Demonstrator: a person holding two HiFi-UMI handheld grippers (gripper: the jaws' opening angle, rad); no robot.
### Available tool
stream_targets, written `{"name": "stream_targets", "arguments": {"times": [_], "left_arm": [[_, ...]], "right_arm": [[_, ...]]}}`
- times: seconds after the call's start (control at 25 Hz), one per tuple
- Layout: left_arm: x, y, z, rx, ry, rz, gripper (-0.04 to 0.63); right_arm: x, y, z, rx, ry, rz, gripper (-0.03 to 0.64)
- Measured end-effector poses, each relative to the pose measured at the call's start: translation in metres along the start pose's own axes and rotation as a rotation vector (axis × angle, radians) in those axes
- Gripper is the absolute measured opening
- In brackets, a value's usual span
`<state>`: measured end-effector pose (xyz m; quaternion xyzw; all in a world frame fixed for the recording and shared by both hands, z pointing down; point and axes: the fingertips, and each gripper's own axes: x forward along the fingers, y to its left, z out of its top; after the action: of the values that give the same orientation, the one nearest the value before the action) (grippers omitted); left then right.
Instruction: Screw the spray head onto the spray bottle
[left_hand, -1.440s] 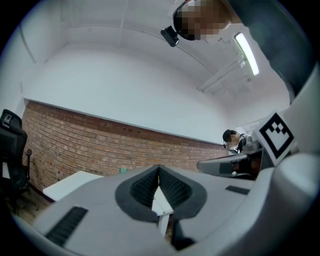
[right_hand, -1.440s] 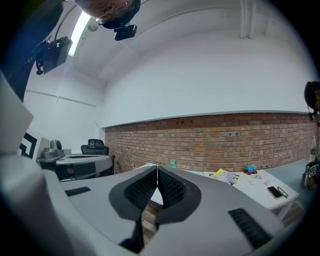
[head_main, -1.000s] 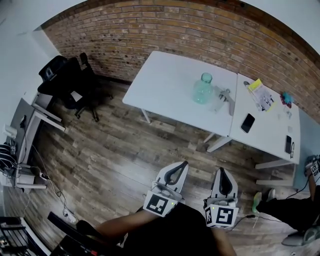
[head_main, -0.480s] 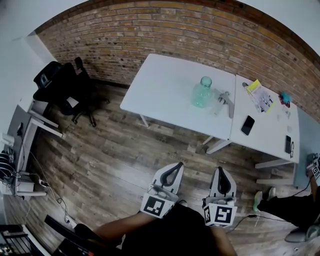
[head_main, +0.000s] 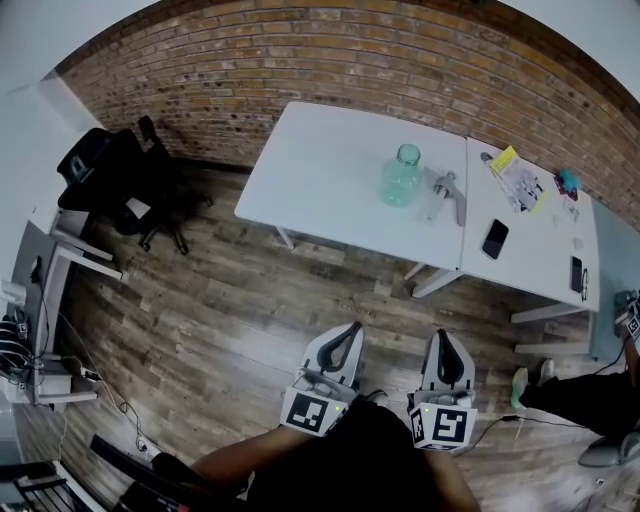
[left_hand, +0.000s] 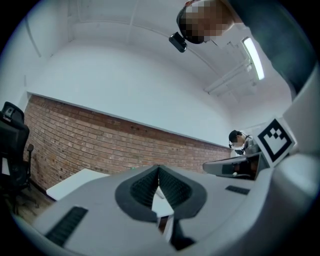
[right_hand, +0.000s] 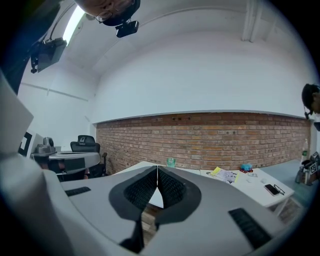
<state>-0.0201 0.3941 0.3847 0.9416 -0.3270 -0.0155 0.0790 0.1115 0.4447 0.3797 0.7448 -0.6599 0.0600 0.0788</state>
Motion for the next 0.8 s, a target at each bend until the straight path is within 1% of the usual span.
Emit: {"name": "stream_targets", "arguments": {"times": [0.16, 0.36, 0.48, 0.6, 0.68, 0.8], "left_arm": [[-0.003, -0.003, -0.008, -0.021, 0.021, -0.006, 0.002], [-0.009, -0.003, -0.012, -0.026, 0.030, -0.012, 0.002], [-0.017, -0.001, -0.018, -0.029, 0.043, -0.012, 0.002], [-0.021, 0.001, -0.021, -0.041, 0.038, -0.005, 0.002], [-0.022, 0.003, -0.020, -0.050, 0.029, 0.008, 0.002], [-0.026, 0.007, -0.021, -0.055, 0.027, 0.031, 0.002]], "right_arm": [[-0.007, -0.002, -0.008, 0.001, 0.022, -0.016, 0.008], [-0.011, -0.010, -0.015, 0.027, 0.037, -0.054, 0.008], [-0.014, -0.003, -0.020, 0.028, 0.048, -0.049, 0.008], [-0.014, 0.004, -0.021, 0.012, 0.058, -0.031, 0.008], [-0.011, 0.002, -0.018, 0.002, 0.056, -0.026, 0.008], [-0.008, -0.002, -0.014, 0.017, 0.046, -0.032, 0.008]]}}
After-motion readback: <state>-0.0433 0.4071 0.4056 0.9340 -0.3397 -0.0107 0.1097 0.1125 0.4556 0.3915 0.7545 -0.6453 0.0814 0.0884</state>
